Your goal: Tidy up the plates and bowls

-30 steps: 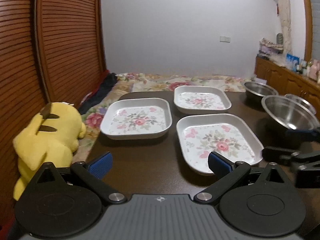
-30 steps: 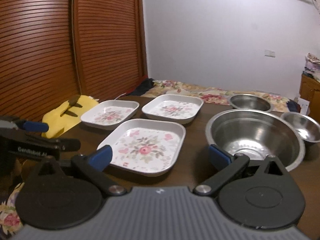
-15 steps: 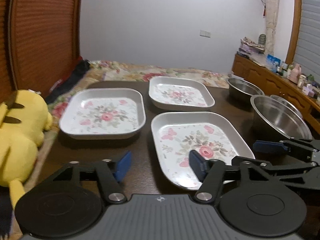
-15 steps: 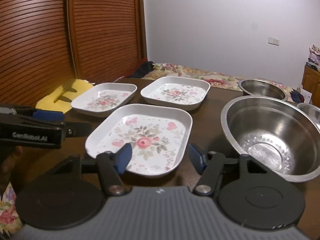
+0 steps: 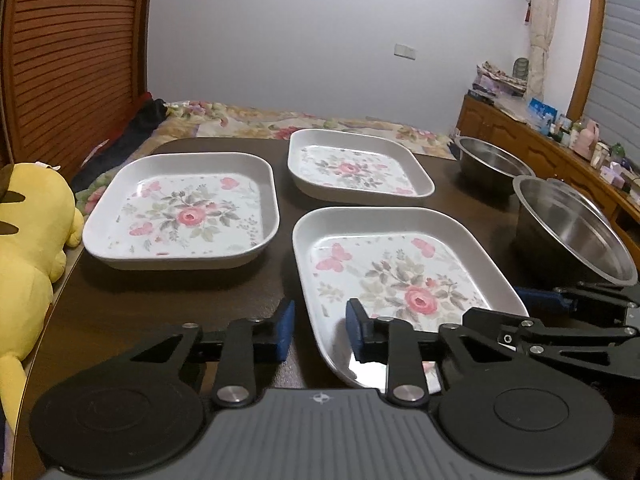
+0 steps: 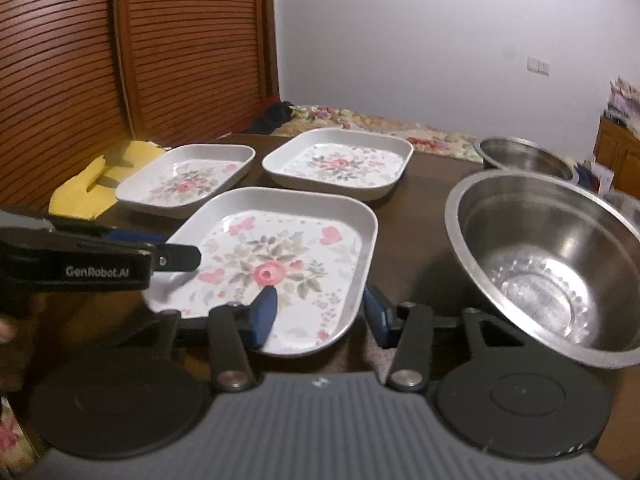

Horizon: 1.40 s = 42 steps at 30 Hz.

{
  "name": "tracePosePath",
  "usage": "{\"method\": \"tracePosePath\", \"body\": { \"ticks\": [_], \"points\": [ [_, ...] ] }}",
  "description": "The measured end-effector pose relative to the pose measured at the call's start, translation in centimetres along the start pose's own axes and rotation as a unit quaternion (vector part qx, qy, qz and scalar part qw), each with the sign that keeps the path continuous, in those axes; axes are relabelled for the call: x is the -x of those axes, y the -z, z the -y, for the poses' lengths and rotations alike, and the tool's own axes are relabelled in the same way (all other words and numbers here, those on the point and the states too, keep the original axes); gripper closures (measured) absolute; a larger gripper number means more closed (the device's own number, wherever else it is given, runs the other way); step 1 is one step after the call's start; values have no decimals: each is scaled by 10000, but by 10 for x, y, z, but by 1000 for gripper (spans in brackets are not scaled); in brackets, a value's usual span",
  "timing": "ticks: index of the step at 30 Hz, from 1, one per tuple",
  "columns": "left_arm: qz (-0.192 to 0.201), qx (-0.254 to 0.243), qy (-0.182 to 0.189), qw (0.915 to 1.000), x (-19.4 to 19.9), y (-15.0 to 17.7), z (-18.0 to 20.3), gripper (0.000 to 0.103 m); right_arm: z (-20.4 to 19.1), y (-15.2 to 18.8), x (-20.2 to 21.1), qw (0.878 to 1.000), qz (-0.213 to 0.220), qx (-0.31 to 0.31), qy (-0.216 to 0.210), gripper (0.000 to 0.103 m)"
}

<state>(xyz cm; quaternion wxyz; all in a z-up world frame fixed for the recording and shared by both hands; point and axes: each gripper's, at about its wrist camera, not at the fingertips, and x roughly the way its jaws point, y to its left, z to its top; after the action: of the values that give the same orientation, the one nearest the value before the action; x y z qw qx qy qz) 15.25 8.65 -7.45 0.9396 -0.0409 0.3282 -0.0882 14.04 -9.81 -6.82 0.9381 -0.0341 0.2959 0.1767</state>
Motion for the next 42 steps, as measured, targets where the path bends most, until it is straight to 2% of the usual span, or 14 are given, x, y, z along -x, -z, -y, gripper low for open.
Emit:
{"method": "tracePosePath", "body": {
  "ticks": [7,10,18,20,24,32,42],
  "points": [
    [48,94,5,9999,-2,-1,-5,91,5,2,-7,9998,-43,-216,1,66],
    [68,76,44,9999,0,1,-4,91,9,0,-8,9994,-20,-341,9,74],
    [87,83,111,9999,9,8,-4,92,16,4,-6,9988,79,-482,0,85],
    [99,53,93,9999,15,11,-3,92,20,4,-5,9982,65,-600,-42,91],
    [185,5,52,9998,26,13,-1,91,24,6,-2,9967,54,-774,-233,92],
    [276,7,236,9993,52,26,7,91,27,13,19,9940,189,-943,-512,92],
    [131,-12,271,9995,61,46,12,92,19,34,55,9945,354,-823,-535,92]
  ]
}}
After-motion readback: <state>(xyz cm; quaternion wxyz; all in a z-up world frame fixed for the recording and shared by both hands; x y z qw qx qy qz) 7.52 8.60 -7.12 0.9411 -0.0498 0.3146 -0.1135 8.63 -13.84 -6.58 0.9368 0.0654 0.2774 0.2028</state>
